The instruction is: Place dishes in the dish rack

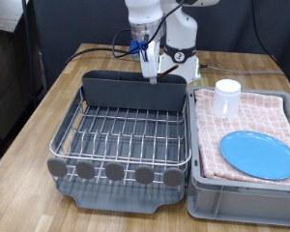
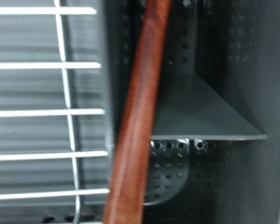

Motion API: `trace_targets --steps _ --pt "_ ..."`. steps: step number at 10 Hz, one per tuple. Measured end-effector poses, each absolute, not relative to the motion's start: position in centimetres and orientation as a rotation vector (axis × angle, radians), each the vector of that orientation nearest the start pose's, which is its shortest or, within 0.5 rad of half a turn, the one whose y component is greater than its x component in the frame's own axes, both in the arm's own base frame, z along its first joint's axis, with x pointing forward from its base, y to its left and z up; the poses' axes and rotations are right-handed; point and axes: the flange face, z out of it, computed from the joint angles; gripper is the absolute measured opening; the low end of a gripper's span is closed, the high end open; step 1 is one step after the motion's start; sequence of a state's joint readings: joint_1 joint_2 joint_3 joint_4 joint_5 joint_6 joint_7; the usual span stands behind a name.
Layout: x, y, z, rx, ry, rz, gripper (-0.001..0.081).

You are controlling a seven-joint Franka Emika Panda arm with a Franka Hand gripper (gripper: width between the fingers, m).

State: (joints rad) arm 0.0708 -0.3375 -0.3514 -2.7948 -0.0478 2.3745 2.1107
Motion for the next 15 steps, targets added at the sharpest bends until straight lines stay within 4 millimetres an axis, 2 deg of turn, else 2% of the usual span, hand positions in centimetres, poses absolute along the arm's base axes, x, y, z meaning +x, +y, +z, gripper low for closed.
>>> trace_targets --steps 4,9,11,13,15 --pt "35.3 -7.8 31.0 -1.212 2.926 0.067 0.0803" --pt "35.0 -6.7 34.7 -1.229 2.937 0.04 0.0803" --pt "35.1 -6.5 34.5 -1.246 2.94 0.036 0.0803" --pt "35.7 -4.9 35.3 -1.373 2.921 -0.055 0.0803" --pt "37.2 -2.1 36.9 -1.503 2.854 -0.144 0.0803"
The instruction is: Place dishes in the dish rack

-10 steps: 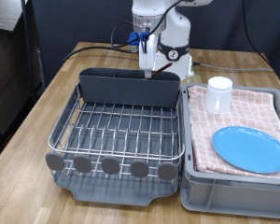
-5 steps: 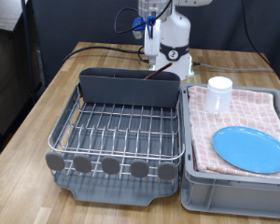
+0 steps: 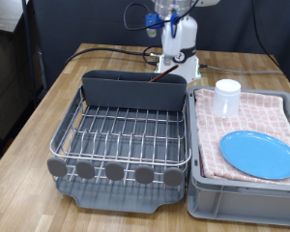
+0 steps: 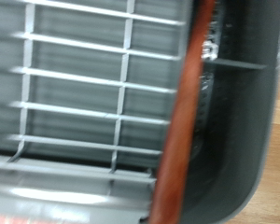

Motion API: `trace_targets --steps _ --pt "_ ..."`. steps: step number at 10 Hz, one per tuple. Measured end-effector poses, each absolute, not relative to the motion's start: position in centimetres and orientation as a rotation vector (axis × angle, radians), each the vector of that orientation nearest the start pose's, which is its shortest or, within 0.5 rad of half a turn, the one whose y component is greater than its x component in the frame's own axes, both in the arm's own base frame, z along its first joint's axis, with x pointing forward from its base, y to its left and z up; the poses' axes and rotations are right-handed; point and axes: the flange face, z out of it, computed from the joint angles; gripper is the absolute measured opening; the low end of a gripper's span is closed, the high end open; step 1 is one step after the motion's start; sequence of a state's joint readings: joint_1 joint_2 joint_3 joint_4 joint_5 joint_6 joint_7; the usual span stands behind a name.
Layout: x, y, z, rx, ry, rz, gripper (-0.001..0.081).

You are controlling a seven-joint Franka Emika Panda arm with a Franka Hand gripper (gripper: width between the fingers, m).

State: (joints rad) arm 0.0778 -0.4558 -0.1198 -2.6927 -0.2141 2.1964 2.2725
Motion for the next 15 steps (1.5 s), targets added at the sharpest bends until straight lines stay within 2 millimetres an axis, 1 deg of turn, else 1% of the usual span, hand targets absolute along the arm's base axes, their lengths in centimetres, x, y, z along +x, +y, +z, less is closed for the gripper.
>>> trace_targets --steps 2,5,7,8,9,12,15 --pt "38.8 0.8 38.4 -1.644 2.748 -0.221 0.0803" --pt "41.6 4.2 40.3 -1.872 2.559 -0.331 0.0803" --pt "43.7 6.3 41.4 -2.021 2.396 -0.346 0.0803" --pt "44.7 6.7 41.3 -2.09 2.345 -0.336 0.0803" --pt "44.7 6.6 41.3 -2.066 2.365 -0.337 0.0803" --pt "45.0 7.2 41.3 -2.033 2.277 -0.343 0.0803" --pt "44.9 9.4 42.0 -2.082 2.218 -0.27 0.0803"
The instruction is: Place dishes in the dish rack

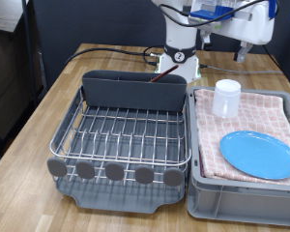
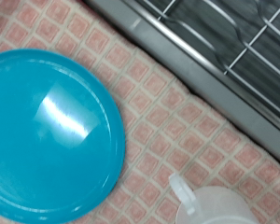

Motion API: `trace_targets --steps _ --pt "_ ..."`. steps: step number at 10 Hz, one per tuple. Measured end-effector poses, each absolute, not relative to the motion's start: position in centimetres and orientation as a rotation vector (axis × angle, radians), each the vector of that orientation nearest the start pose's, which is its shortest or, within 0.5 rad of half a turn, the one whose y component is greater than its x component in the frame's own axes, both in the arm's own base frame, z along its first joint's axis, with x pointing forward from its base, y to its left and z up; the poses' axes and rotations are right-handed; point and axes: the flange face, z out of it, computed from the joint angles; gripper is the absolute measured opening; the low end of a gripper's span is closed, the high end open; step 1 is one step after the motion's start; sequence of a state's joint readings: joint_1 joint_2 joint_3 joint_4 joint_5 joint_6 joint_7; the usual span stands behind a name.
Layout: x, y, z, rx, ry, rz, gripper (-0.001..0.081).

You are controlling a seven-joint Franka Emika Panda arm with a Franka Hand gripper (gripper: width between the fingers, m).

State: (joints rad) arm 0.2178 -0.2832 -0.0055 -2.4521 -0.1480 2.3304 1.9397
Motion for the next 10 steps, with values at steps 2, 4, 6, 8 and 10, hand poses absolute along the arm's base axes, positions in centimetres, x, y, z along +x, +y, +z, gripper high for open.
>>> trace_targets --steps 2,4,6,8,10 --pt "45.0 11.3 43.1 -2.135 2.195 -0.266 0.0803" --pt "45.5 12.7 43.8 -2.163 2.182 -0.268 0.0803" --pt "46.4 13.1 43.3 -2.14 2.169 -0.247 0.0803" --pt "47.4 12.7 40.9 -2.093 2.127 -0.196 0.0803" --pt "48.1 11.9 37.9 -2.072 2.077 -0.164 0.0803"
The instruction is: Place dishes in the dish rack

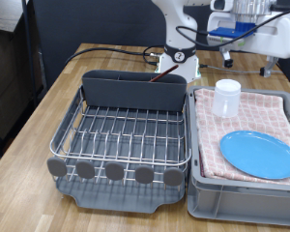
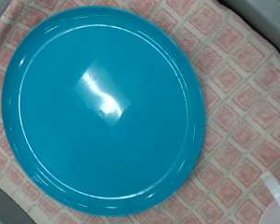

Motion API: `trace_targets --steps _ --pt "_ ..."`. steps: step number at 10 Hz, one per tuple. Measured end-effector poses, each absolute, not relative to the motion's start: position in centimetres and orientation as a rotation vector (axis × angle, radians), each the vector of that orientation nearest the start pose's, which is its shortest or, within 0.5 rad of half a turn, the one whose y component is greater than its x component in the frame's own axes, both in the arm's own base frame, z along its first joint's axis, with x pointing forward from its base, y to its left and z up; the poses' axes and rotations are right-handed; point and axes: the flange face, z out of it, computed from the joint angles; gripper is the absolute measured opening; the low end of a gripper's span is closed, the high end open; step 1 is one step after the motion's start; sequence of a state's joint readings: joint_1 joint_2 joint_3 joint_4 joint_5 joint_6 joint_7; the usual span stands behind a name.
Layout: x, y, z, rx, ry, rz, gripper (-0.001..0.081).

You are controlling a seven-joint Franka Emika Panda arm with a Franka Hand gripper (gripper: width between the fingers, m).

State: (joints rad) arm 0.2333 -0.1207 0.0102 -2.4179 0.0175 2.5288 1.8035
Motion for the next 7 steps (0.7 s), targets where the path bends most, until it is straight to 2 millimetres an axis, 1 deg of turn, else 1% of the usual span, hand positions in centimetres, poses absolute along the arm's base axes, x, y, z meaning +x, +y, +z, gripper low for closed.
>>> trace_targets --steps 2,3,4,6,7 --pt "48.7 11.5 35.3 -2.067 1.989 -0.147 0.0803" --pt "48.8 11.4 34.0 -2.067 1.975 -0.129 0.0803" --pt "49.1 11.4 33.3 -2.066 1.964 -0.126 0.0803" --pt "49.1 11.4 33.3 -2.063 1.951 -0.118 0.0803" --pt "49.0 11.3 33.2 -2.059 1.917 -0.101 0.0803"
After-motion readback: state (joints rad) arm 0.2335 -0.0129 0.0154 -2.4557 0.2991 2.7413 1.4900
